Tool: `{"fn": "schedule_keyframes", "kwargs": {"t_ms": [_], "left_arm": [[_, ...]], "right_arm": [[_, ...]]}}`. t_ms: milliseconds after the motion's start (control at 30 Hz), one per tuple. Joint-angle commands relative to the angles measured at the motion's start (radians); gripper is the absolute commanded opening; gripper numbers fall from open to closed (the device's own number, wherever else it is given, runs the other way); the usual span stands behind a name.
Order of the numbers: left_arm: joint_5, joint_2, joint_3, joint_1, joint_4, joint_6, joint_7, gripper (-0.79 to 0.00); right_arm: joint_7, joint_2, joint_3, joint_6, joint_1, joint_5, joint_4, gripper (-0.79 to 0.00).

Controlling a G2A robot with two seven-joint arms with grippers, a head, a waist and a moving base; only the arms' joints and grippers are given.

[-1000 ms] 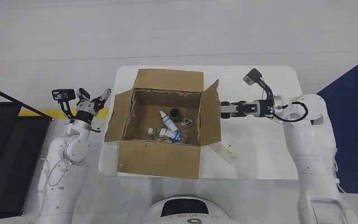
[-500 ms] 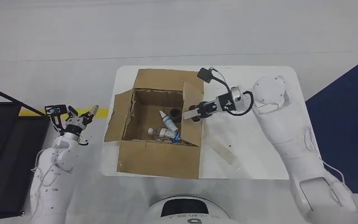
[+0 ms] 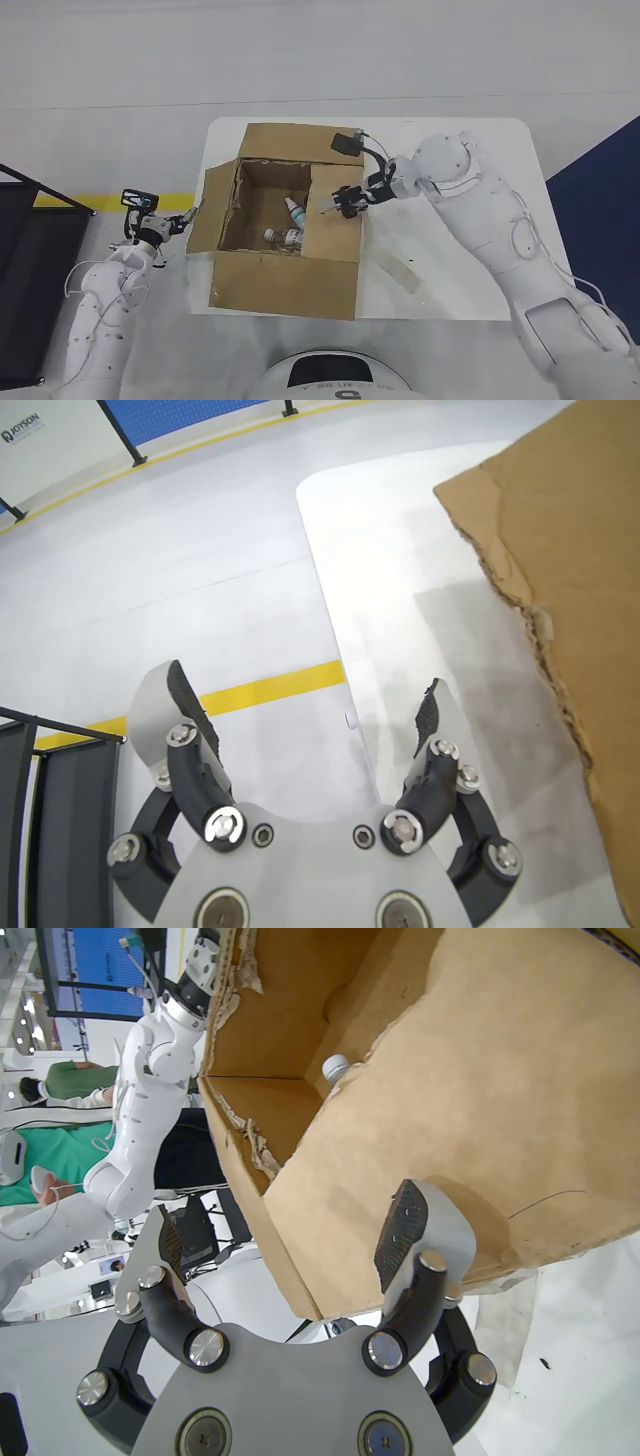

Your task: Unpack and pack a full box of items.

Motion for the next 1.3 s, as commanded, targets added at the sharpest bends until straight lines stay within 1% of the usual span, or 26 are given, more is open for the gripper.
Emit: {"fn": "schedule_keyframes", "kwargs": {"t_ms": [0,100,367,500,600,733,800,900,967,1033,1133,1267], "left_arm": [[0.018,0.001,0.009,-0.007,0.006,0.007,0.003,0.0],[0.026,0.002,0.019,-0.017,0.018,-0.007,0.011,0.0],[0.065,0.014,0.028,-0.016,0.013,-0.108,0.055,0.0],[0.067,0.019,0.025,-0.006,0.013,-0.131,0.104,0.0],[0.02,0.023,-0.001,0.001,0.01,-0.166,0.175,0.0],[-0.11,0.03,-0.062,0.018,-0.002,-0.257,0.277,0.0],[-0.166,0.034,-0.086,0.03,-0.017,-0.312,0.311,0.0],[-0.231,0.038,-0.11,0.049,-0.053,-0.373,0.325,0.0],[-0.243,0.038,-0.106,0.058,-0.097,-0.378,0.305,0.0],[-0.222,0.037,-0.084,0.066,-0.151,-0.361,0.275,0.0],[-0.173,0.032,-0.032,0.065,-0.227,-0.311,0.241,0.0],[-0.1,0.026,0.034,0.068,-0.296,-0.25,0.233,0.0]], "right_arm": [[-0.007,-0.001,-0.01,0.007,0.003,-0.011,-0.005,0.0],[-0.014,0.0,-0.013,0.001,0.001,-0.012,-0.017,0.0],[-0.031,0.014,0.021,-0.025,-0.03,0.009,-0.054,0.0],[-0.027,0.019,0.028,-0.032,-0.039,0.012,-0.065,0.0],[-0.03,0.022,0.03,-0.039,-0.044,0.018,-0.069,0.0],[-0.031,0.026,0.038,-0.052,-0.051,0.031,-0.074,0.0],[-0.029,0.03,0.049,-0.062,-0.057,0.042,-0.08,0.0],[-0.027,0.031,0.052,-0.065,-0.059,0.045,-0.082,0.0],[-0.027,0.031,0.052,-0.065,-0.059,0.045,-0.082,0.0],[-0.027,0.031,0.052,-0.065,-0.059,0.045,-0.082,0.0],[-0.027,0.031,0.052,-0.065,-0.059,0.045,-0.082,0.0],[-0.027,0.031,0.052,-0.065,-0.059,0.045,-0.082,0.0]]}}
